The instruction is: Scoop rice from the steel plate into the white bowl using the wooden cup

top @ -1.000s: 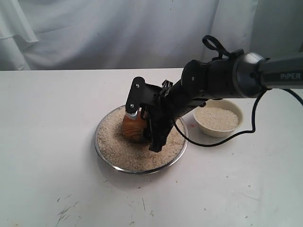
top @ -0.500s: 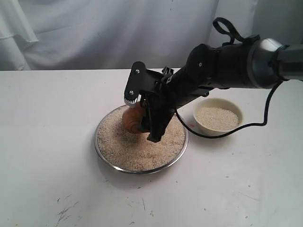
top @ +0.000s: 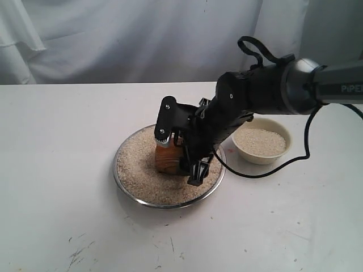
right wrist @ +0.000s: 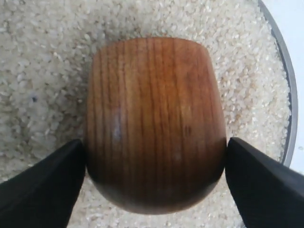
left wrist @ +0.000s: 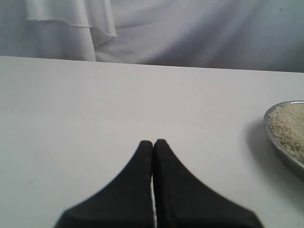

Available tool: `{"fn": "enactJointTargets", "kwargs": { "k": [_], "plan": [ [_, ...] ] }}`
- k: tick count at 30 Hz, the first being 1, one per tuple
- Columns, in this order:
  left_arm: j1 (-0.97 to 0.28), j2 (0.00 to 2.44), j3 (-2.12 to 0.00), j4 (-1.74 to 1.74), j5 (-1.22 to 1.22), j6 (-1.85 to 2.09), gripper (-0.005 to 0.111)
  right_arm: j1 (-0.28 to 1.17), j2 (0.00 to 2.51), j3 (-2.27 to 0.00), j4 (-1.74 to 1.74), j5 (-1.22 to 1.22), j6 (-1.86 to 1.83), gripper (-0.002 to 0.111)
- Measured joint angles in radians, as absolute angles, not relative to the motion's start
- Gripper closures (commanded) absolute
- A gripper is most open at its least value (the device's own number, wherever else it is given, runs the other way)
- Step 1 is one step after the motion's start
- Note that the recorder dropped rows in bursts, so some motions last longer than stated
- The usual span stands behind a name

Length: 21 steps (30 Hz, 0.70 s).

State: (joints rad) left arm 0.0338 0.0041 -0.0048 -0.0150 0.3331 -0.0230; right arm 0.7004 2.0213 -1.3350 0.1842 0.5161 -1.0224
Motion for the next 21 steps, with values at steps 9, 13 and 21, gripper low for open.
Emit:
{"fn": "enactJointTargets", "kwargs": {
  "k": [9, 13, 21],
  "plan": [
    [0.034, 0.004, -0.005, -0.015, 0.333, -0.023, 0.107, 0.747, 2.021, -1.346, -0.015, 0.556, -0.912, 0.094],
    [0.034, 0.004, -0.005, -0.015, 0.333, -0.023, 0.107, 0.758, 2.021, -1.372, -0.035, 0.6, -0.912, 0.072],
    [0.034, 0.004, -0.005, -0.015, 0.333, -0.023, 0.107, 0.764, 2.021, -1.39, -0.036, 0.623, -0.87, 0.037]
  ]
}}
